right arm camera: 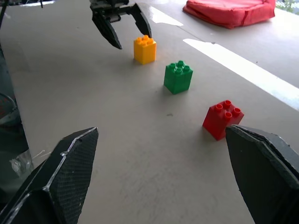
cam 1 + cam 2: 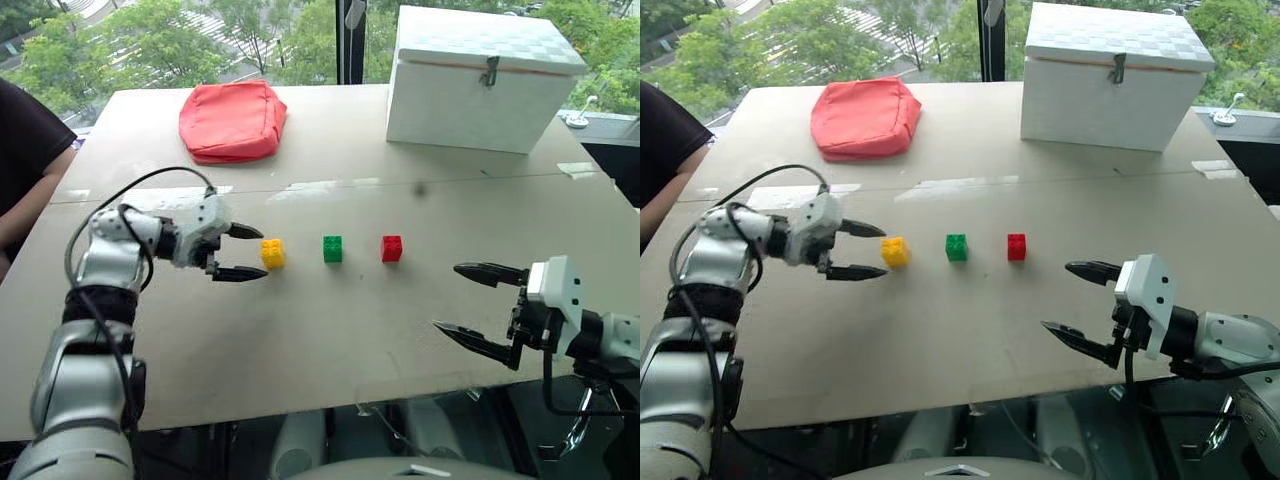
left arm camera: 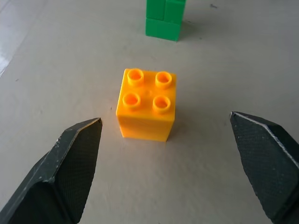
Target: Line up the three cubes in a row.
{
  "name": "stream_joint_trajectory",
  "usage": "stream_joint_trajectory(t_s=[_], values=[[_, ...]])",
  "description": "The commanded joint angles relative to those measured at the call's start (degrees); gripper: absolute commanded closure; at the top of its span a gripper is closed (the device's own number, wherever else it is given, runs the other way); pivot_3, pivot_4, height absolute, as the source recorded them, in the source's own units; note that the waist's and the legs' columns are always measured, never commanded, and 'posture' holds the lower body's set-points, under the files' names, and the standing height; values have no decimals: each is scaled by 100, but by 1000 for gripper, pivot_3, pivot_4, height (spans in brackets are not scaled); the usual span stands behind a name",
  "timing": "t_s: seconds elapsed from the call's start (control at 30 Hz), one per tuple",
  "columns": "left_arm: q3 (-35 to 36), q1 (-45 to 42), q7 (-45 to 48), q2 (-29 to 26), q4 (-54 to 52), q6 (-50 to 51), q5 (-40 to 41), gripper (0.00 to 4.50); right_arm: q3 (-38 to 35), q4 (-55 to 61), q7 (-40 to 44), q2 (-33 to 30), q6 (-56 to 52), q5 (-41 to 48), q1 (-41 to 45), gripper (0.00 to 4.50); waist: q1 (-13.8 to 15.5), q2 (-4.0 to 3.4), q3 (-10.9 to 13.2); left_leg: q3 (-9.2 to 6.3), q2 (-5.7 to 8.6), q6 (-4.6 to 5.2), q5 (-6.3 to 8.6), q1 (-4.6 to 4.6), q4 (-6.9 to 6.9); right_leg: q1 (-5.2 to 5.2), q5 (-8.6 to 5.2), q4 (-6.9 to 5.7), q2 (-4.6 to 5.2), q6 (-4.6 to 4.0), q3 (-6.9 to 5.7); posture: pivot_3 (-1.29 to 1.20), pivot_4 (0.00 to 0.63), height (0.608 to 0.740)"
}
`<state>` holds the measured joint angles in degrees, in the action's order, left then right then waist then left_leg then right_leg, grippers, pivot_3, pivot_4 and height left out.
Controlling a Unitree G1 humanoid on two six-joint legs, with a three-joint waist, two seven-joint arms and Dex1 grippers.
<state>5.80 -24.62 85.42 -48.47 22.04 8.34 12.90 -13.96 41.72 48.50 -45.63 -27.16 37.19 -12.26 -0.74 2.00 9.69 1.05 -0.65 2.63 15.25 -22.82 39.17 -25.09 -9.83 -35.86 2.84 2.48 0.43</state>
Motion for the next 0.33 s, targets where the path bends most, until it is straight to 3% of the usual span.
stream_joint_trajectory(t_s=[0.03,0.17,0.33], values=[[1210,1383,-670,-225,-1965,1313,834,42,-453,-59,154,-97,193,-90,-250,0,0,0,0,-2,-1,0,0,-3,0,-1,-2,1,4,-1,-2,0,150,740],[2487,3261,-1304,-11,-3500,2159,1307,42,-826,-320,334,-148,287,-171,-566,0,15,-1,0,-2,-4,-1,1,10,-1,4,-25,2,28,1,-5,0,150,740],[3132,4514,-1958,556,-4420,2412,1628,42,-1100,-508,494,-186,294,-248,-822,0,142,-19,-4,-7,-5,-7,4,35,-1,22,-27,6,42,1,-30,0,150,740]])
